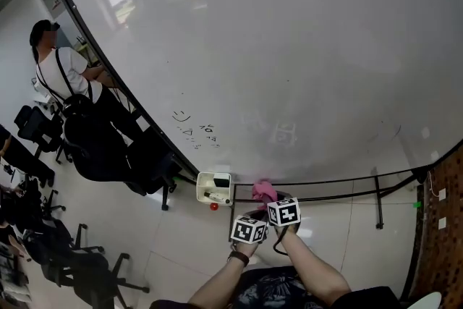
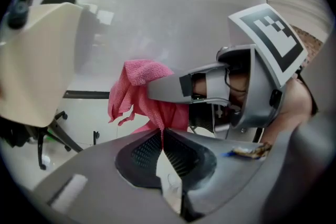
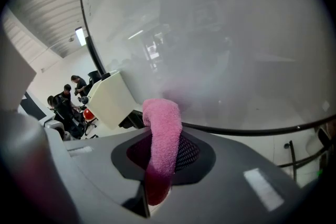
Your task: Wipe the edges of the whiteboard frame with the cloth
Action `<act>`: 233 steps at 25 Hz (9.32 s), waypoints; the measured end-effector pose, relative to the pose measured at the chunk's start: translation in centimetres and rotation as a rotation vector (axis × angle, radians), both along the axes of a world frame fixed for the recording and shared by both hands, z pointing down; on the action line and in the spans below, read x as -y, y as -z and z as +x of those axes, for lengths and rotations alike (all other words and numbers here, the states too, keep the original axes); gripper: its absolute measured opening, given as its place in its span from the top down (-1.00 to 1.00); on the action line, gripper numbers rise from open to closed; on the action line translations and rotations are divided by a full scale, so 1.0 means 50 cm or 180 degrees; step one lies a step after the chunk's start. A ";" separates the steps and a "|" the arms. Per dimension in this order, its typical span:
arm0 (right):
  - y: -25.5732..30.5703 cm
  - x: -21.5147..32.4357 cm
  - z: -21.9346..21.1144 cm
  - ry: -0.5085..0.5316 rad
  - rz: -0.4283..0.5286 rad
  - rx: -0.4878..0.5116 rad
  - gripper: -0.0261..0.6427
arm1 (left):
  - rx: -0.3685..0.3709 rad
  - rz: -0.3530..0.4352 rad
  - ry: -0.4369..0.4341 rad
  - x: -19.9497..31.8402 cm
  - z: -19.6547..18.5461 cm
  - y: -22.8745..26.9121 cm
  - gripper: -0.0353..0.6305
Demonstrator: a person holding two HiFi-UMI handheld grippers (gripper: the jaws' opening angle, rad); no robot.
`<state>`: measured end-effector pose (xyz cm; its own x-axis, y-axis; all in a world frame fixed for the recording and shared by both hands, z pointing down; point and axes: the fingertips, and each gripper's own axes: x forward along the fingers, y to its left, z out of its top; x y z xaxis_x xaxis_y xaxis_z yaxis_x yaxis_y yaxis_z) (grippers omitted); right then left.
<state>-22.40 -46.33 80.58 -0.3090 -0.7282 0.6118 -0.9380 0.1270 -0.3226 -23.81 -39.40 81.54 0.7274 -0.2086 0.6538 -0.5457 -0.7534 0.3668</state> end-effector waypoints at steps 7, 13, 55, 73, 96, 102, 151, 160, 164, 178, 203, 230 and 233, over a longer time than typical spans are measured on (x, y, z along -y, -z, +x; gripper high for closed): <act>-0.016 -0.086 0.160 -0.0652 -0.0048 0.0117 0.76 | 0.0141 0.0032 -0.0717 -0.081 0.132 -0.011 0.84; -0.021 -0.157 0.286 -0.0910 -0.0045 0.0173 0.76 | 0.0172 -0.0069 -0.0900 -0.147 0.250 -0.021 0.84; -0.068 -0.533 1.309 -0.2536 -0.0080 0.0296 0.75 | 0.0390 -0.0171 -0.2756 -0.473 1.225 -0.097 0.84; -0.081 -0.742 1.669 -0.1720 0.0012 0.0279 0.75 | 0.0149 -0.0648 -0.1609 -0.698 1.598 -0.106 0.84; 0.243 -0.781 1.770 -0.2187 0.1132 -0.0230 0.76 | -0.0353 0.0523 -0.2140 -0.737 1.684 0.187 0.84; 0.401 -0.772 1.777 -0.2101 0.1470 -0.0467 0.77 | -0.0745 0.0680 -0.2263 -0.721 1.711 0.314 0.84; 1.563 -0.798 1.775 -0.1119 0.3842 -0.1858 0.76 | -0.0814 0.4104 -0.2700 -0.661 1.839 1.388 0.85; 1.673 -0.813 1.699 -0.0789 0.4008 -0.1847 0.76 | -0.0957 0.3852 -0.2609 -0.675 1.768 1.505 0.85; 1.686 -0.787 1.664 -0.0590 0.4105 -0.1924 0.76 | -0.0751 0.3961 -0.2445 -0.647 1.746 1.518 0.85; 1.668 -0.708 1.458 0.0314 0.4653 -0.1162 0.76 | -0.0209 0.4030 -0.1658 -0.533 1.538 1.503 0.85; 1.652 -0.648 1.016 0.0525 0.4486 -0.1058 0.76 | 0.0054 0.4015 -0.1189 -0.457 1.083 1.502 0.85; 1.662 -0.466 0.460 0.1121 0.4600 -0.0255 0.76 | 0.0521 0.4453 -0.0700 -0.250 0.516 1.517 0.85; 1.653 -0.415 0.413 0.1116 0.4597 -0.0161 0.76 | 0.0680 0.4455 -0.0729 -0.202 0.467 1.506 0.85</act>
<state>-1.75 -25.57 -2.09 -0.5936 -0.5951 -0.5417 -0.7988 0.5172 0.3072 -0.44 -29.31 6.22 0.7481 -0.6542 0.1111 -0.3143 -0.4968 -0.8089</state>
